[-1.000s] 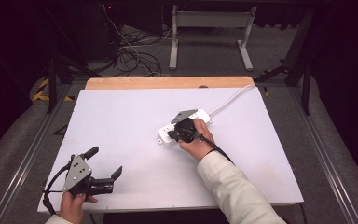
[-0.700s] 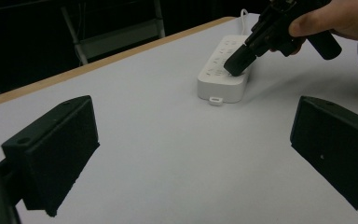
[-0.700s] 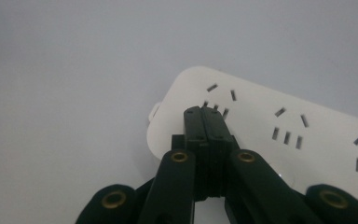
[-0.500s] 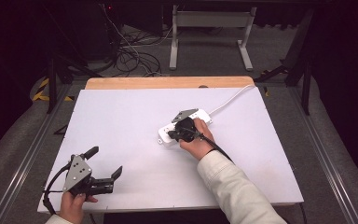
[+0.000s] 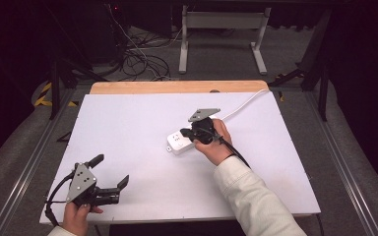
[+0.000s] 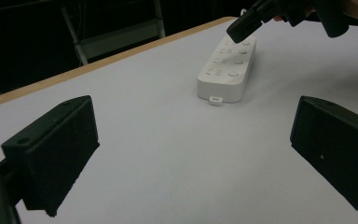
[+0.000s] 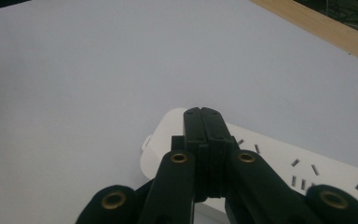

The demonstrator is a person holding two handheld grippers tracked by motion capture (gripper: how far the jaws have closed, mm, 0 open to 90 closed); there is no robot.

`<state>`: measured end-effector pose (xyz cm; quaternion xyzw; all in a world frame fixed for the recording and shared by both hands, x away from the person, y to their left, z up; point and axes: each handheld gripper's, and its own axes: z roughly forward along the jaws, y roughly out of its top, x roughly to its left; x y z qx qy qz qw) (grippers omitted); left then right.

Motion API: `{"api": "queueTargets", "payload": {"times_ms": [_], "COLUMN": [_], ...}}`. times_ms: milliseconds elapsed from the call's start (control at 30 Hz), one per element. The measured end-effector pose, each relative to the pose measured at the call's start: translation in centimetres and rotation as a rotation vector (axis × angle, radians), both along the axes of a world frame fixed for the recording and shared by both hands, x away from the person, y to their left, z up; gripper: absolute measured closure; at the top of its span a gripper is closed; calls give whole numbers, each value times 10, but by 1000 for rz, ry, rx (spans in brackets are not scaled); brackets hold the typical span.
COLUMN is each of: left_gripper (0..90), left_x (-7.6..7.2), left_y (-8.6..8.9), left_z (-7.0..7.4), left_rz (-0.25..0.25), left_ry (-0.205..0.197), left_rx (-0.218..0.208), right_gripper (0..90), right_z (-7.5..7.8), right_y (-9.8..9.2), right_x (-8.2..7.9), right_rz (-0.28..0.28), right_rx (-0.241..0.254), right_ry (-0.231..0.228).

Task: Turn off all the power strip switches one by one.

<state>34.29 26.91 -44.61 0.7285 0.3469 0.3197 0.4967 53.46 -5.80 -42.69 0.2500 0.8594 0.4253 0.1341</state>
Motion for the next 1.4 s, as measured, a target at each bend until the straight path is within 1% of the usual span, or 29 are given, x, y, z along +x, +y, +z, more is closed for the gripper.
{"api": "queueTargets", "payload": {"times_ms": [33, 133, 267, 433, 700, 833, 1133, 1200, 1267, 1400], "left_gripper": [18, 17, 17, 17, 17, 17, 17, 17, 17, 17], "left_x": [0, 0, 0, 0, 0, 1, 0, 0, 0, 0], "left_y": [0, 1, 1, 0, 0, 0, 0, 0, 0, 0], "left_z": [0, 0, 0, 0, 0, -1, 0, 0, 0, 0], "left_rz": [-1, -2, 1, -1, -2, -3, -4, -5, -4, -4], "left_ry": [-1, -1, 0, 2, 3, 4, 4, 5, 4, 3], "left_rx": [5, 3, 2, 0, -1, -3, -3, -1, -3, -2], "right_gripper": [900, 900, 900, 900, 900, 900, 900, 900, 900, 900], "right_z": [-1, -5, -9, -17, -25, -28, -29, -30, -31, -31], "right_y": [-1, -5, -10, -16, -16, -14, -13, -13, -12, -12], "right_x": [1, 5, 10, 16, 18, 18, 18, 17, 17, 17], "right_rz": [-1, -20, -39, -54, -52, -52, -48, -48, -49, -52], "right_rx": [-8, -42, -60, -72, -92, -91, -93, -87, -96, -90], "right_ry": [-2, -1, 7, 33, 43, 49, 52, 54, 52, 59]}}
